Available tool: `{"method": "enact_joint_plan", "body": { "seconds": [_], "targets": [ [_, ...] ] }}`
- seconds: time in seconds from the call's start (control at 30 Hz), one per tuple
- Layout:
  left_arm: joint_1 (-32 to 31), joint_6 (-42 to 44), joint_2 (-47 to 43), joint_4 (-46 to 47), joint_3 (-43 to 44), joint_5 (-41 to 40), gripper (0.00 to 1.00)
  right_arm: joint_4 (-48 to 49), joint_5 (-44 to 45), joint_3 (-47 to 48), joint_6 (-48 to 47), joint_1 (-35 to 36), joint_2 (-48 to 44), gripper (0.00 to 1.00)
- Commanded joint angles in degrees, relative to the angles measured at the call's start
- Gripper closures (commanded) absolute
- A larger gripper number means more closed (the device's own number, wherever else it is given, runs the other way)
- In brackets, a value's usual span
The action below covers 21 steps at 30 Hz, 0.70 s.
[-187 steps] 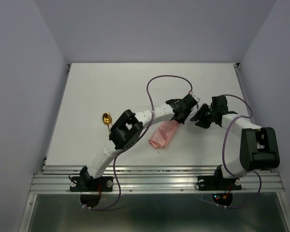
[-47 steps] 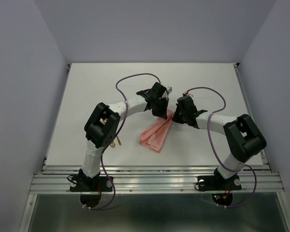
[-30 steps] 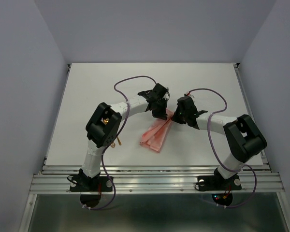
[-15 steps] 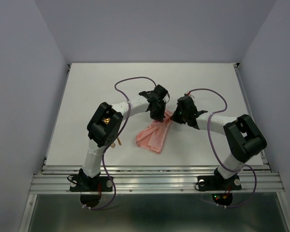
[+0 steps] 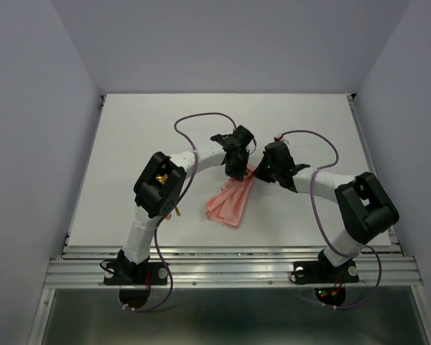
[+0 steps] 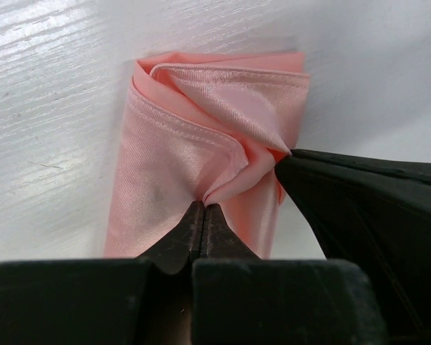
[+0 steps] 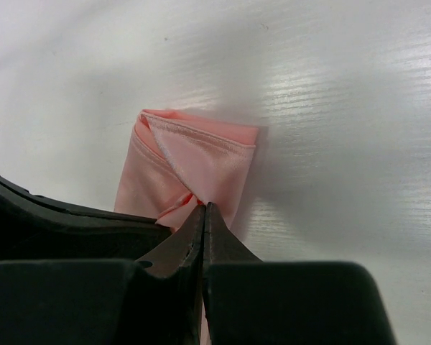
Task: Fold the napkin into a case and place the utensils inside
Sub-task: Stuff the top corner of the smaller-rectangle-folded napkin into the folded napkin.
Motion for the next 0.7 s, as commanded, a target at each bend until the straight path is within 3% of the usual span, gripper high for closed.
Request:
{"method": "enact_joint_plan", "body": {
  "seconds": [0.0,0.67],
  "targets": [
    [-0.55,-0.35,0.66,-1.68,3.87,-1.03,1.0,3.71,-1.65,0.02,0.2,0.42,-1.8,0.99],
    [-0.73,-2.81,4.09,-2.65,8.53,-3.49,1.0,4.15,-3.15,-1.65,-0.5,0.42,-3.39,0.99]
  ]
}}
